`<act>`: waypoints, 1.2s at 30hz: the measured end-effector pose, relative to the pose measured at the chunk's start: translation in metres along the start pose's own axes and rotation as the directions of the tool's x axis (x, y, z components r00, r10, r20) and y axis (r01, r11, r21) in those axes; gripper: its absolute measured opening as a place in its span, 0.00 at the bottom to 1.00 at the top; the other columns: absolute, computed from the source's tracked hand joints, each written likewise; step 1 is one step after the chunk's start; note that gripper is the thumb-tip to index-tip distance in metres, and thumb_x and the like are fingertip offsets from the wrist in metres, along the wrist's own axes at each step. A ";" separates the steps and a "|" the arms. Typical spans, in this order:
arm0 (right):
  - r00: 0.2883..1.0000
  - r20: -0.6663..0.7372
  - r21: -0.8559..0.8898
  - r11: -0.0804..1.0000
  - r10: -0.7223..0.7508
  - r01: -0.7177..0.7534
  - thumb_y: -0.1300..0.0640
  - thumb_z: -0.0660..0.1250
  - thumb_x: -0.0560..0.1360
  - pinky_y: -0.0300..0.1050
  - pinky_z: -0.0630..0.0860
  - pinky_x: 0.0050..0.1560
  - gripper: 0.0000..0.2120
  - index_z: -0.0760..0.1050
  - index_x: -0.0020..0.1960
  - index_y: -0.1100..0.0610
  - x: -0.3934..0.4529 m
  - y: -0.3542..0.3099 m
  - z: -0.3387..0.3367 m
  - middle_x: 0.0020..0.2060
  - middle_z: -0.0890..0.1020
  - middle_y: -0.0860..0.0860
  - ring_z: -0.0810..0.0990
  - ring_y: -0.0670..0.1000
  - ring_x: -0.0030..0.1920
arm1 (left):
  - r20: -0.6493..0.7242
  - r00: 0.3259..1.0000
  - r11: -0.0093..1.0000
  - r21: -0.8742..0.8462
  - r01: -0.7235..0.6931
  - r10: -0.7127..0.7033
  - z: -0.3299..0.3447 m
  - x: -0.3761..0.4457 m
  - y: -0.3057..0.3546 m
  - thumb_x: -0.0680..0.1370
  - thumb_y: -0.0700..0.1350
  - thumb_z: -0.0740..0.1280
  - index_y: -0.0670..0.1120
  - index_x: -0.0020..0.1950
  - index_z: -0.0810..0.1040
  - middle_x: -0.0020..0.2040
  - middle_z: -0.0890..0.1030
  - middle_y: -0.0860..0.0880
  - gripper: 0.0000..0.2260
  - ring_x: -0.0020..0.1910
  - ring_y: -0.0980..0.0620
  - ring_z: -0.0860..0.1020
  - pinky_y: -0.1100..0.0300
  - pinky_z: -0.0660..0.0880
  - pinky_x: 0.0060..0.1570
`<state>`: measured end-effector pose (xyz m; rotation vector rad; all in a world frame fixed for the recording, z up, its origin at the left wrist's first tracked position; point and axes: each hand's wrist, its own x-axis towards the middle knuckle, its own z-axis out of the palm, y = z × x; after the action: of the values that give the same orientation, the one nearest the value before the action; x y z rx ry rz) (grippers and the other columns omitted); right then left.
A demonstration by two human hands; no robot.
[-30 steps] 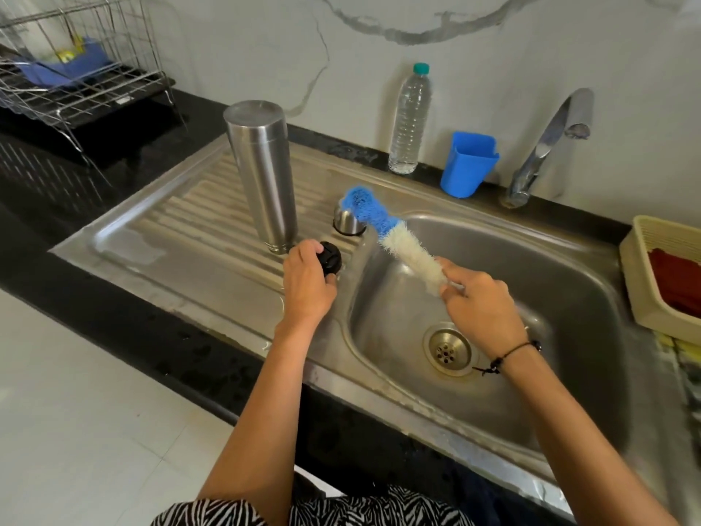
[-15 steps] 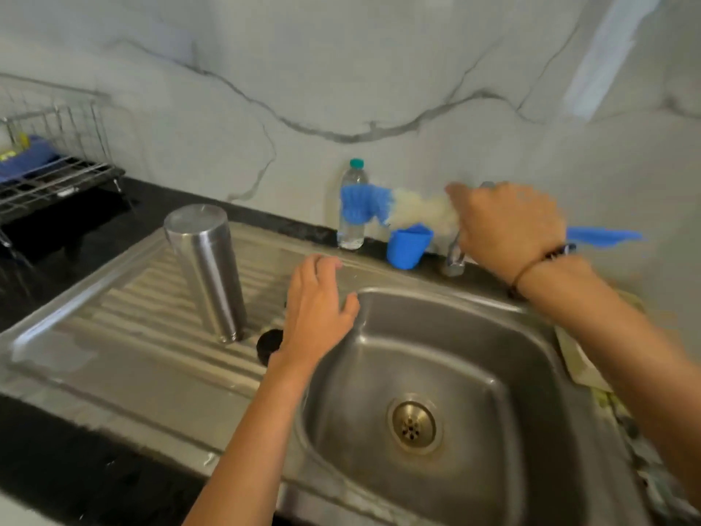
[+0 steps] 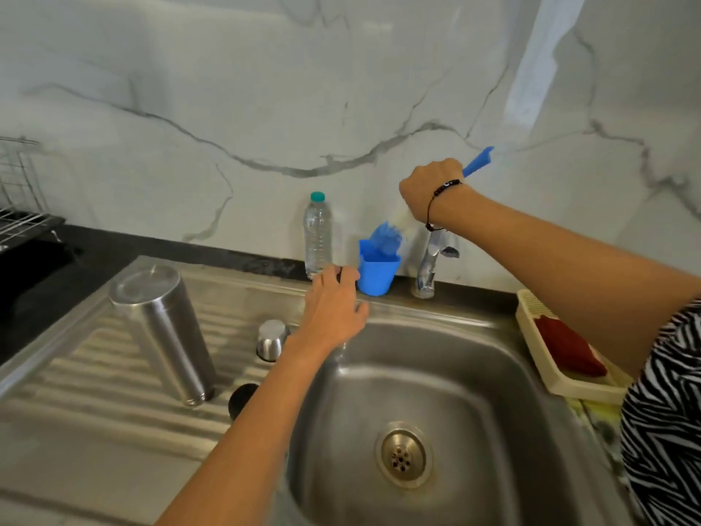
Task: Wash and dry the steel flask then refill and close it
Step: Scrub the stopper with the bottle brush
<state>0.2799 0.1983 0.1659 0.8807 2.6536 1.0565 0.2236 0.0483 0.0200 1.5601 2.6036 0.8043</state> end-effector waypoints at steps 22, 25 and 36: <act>0.994 0.103 0.057 0.998 -0.041 0.036 0.66 0.61 0.73 0.54 0.64 0.58 0.06 0.72 0.46 0.57 0.074 -0.017 0.064 0.37 0.73 0.52 0.74 0.56 0.50 | 0.163 0.987 0.999 0.041 0.003 -0.010 0.031 0.036 -0.021 0.78 0.47 0.64 0.47 0.70 0.63 0.70 0.62 0.43 0.22 0.68 0.45 0.63 0.54 0.62 0.67; 0.998 0.005 0.013 0.998 -0.062 0.062 0.63 0.61 0.73 0.55 0.64 0.58 0.07 0.73 0.49 0.56 0.069 -0.016 0.063 0.46 0.77 0.53 0.71 0.56 0.55 | 0.181 0.984 0.997 0.075 -0.017 0.003 0.031 0.035 -0.020 0.78 0.47 0.64 0.47 0.71 0.63 0.70 0.62 0.43 0.22 0.68 0.45 0.64 0.54 0.63 0.66; 0.913 -0.321 0.135 0.942 -0.251 0.307 0.60 0.60 0.73 0.50 0.63 0.59 0.10 0.76 0.52 0.59 0.012 -0.064 0.043 0.47 0.77 0.55 0.71 0.57 0.53 | 0.177 0.982 0.870 0.492 -0.031 -0.065 -0.030 -0.004 -0.037 0.77 0.44 0.62 0.43 0.67 0.66 0.64 0.71 0.42 0.19 0.63 0.43 0.69 0.50 0.66 0.63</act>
<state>0.2551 0.1931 0.0926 0.3633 3.0480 0.9510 0.1872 0.0180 0.0291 1.6021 2.8071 -0.0368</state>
